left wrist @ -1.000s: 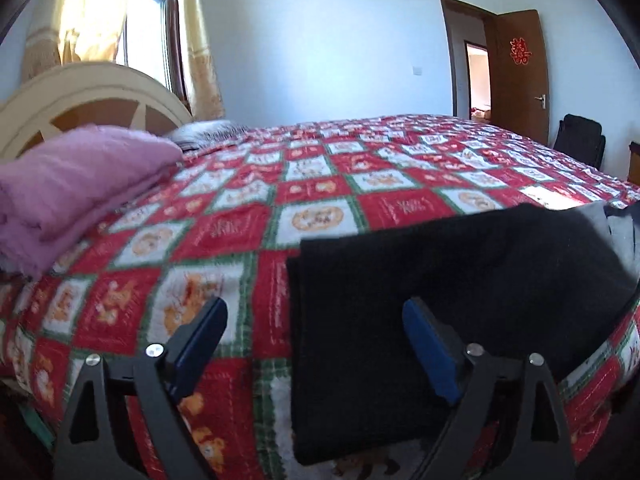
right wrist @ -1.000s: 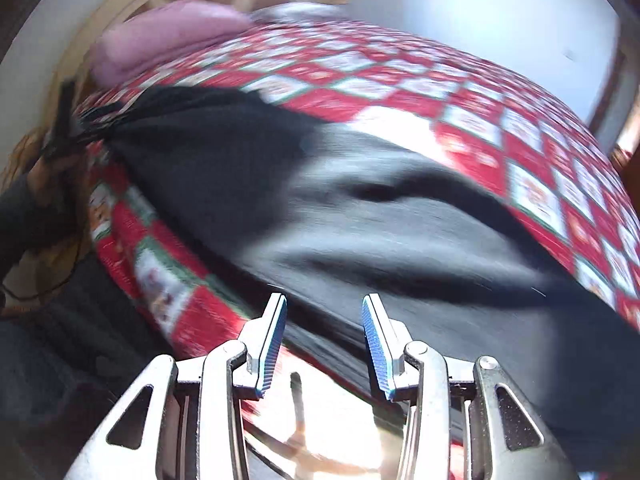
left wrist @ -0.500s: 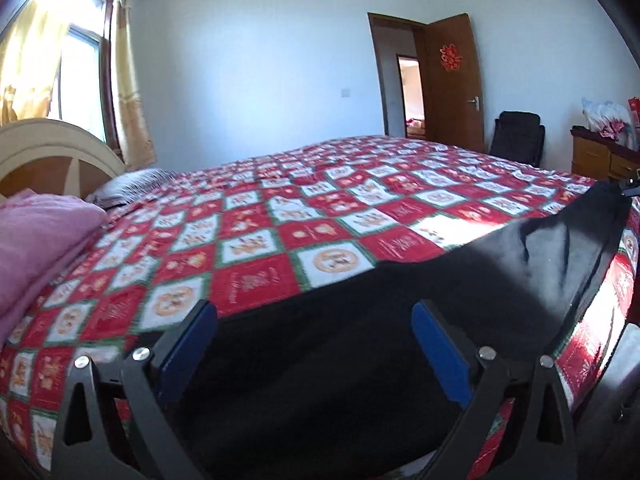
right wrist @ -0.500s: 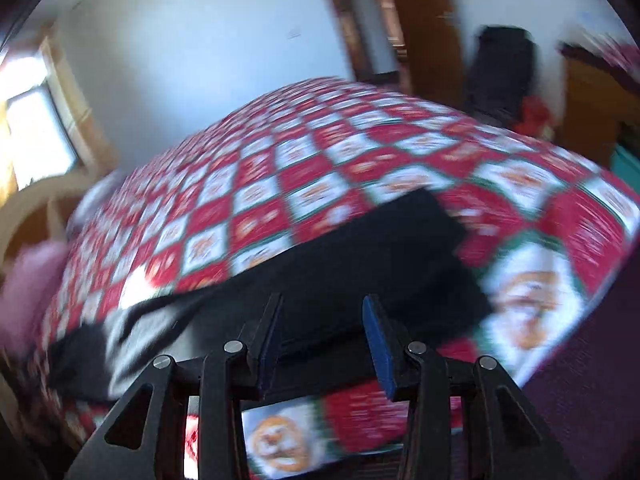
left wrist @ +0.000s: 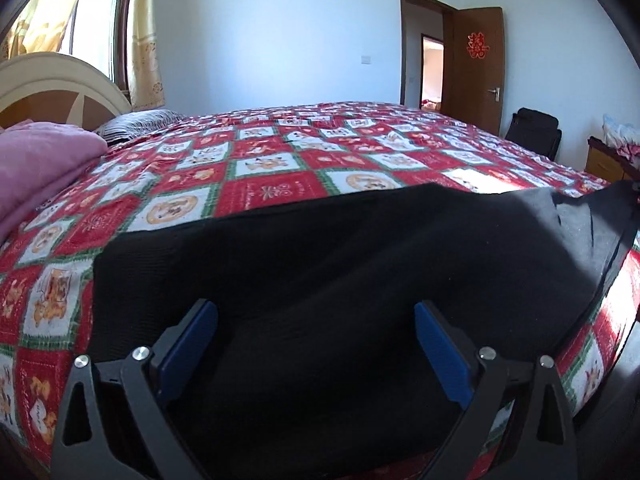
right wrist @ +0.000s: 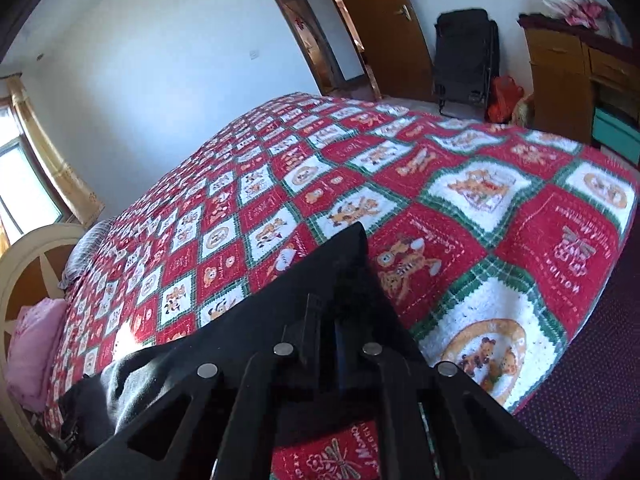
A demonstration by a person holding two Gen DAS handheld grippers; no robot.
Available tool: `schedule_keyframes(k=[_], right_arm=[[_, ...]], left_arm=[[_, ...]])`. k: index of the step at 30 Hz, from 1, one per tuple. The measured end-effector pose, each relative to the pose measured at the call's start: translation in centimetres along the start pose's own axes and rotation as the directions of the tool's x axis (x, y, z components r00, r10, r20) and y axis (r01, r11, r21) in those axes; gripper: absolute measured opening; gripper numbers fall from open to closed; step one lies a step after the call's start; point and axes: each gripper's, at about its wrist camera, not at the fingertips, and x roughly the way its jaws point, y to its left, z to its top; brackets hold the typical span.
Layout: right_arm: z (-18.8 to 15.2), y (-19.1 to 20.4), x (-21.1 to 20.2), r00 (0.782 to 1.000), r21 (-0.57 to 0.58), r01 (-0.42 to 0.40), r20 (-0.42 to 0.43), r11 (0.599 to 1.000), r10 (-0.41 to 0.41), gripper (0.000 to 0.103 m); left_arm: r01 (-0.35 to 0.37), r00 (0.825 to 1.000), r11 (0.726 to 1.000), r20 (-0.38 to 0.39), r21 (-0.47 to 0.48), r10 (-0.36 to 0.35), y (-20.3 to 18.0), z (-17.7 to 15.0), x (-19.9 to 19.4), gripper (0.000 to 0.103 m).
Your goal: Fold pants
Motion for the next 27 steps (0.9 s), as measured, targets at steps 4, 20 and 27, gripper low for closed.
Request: schedule_keyframes(k=[4, 20, 27], right_arm=[[0.0, -0.5, -2.2, 0.999, 0.007, -0.007, 0.035, 1.000, 0.007, 0.005], [-2.0, -5.0, -1.9, 0.999, 0.098, 0.002, -0.034, 0.995, 0.001, 0.008], [0.3, -4.6, -3.1, 0.991, 0.109, 0.098, 0.081, 0.989, -0.107, 0.054]], left_arm=[[0.004, 1.000, 1.000, 0.010, -0.008, -0.004, 0.1, -0.1, -0.1, 0.102], [0.025, 0.999, 1.000, 0.041, 0.003, -0.025, 0.9, -0.5, 0.1, 0.103], [0.028, 0.998, 1.000, 0.048, -0.006, -0.028, 1.0, -0.5, 0.1, 0.103]])
